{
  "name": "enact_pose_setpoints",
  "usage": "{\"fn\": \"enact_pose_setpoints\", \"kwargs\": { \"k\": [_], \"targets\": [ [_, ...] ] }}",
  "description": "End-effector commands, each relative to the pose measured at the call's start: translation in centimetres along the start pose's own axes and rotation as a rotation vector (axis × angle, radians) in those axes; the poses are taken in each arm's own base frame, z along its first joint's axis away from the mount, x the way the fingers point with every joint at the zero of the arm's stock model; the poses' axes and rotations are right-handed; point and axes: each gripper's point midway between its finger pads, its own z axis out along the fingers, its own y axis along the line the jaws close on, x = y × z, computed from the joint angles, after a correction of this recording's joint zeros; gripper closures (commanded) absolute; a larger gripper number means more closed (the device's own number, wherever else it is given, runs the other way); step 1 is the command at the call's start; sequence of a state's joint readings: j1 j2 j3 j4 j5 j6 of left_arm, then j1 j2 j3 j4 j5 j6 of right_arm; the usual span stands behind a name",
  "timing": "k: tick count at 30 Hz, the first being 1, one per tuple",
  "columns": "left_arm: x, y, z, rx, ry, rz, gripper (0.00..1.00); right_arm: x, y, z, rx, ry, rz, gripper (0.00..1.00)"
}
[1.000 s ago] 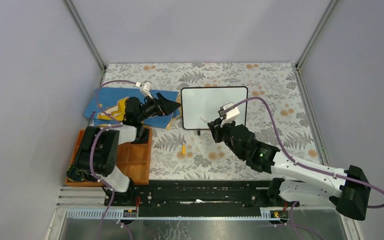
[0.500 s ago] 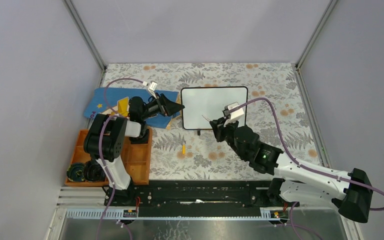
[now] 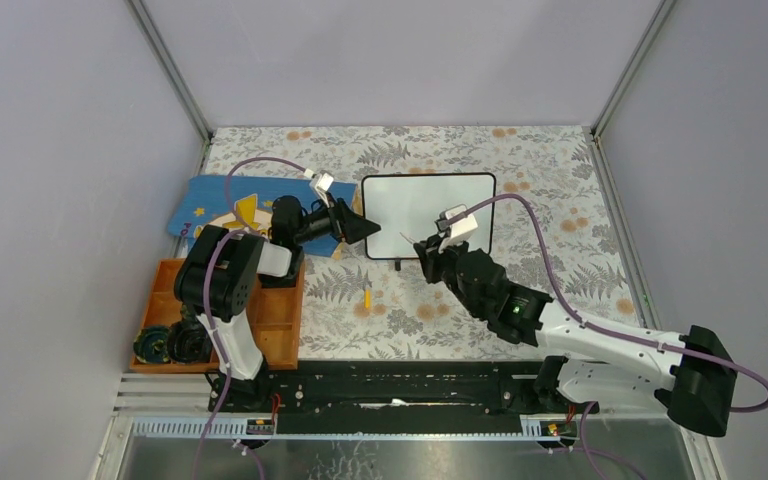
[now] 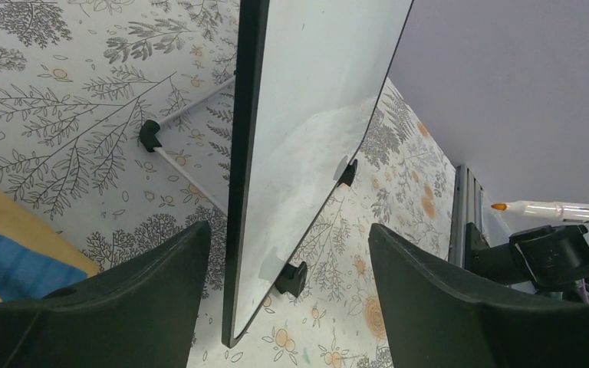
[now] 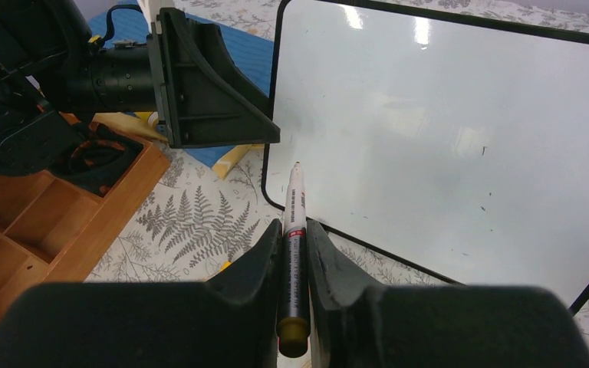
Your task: Write a sentence on the whiteboard
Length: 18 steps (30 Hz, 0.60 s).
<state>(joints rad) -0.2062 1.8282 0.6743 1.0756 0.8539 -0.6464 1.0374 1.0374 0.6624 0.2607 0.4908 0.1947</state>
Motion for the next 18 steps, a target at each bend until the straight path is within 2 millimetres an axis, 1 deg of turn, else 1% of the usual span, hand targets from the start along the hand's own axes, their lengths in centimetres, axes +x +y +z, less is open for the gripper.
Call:
{"fn": "enact_pose_setpoints", "kwargs": {
  "k": [1, 7, 11, 14, 18],
  "targets": [
    [0.1, 0.0, -0.1, 0.011, 0.0, 0.04, 0.19, -2.6, 0.1, 0.9, 0.036, -0.113, 0.027, 1.0],
    [0.3, 0.4, -0.1, -0.005, -0.007, 0.035, 0.23, -3.8, -0.1, 3.0, 0.11, -0.172, -0.013, 1.0],
    [0.6, 0.6, -0.2, -0.019, -0.007, 0.032, 0.3, -4.0, 0.7, 4.7, 0.115, -0.167, -0.031, 1.0],
    [0.7, 0.9, -0.3, -0.029, -0.007, 0.033, 0.35, -4.0, 1.3, 5.4, 0.104, -0.167, -0.03, 1.0],
    [0.8, 1.1, -0.2, -0.035, -0.006, 0.032, 0.4, -4.3, 1.9, 5.8, 0.083, -0.171, -0.034, 1.0]
  ]
}}
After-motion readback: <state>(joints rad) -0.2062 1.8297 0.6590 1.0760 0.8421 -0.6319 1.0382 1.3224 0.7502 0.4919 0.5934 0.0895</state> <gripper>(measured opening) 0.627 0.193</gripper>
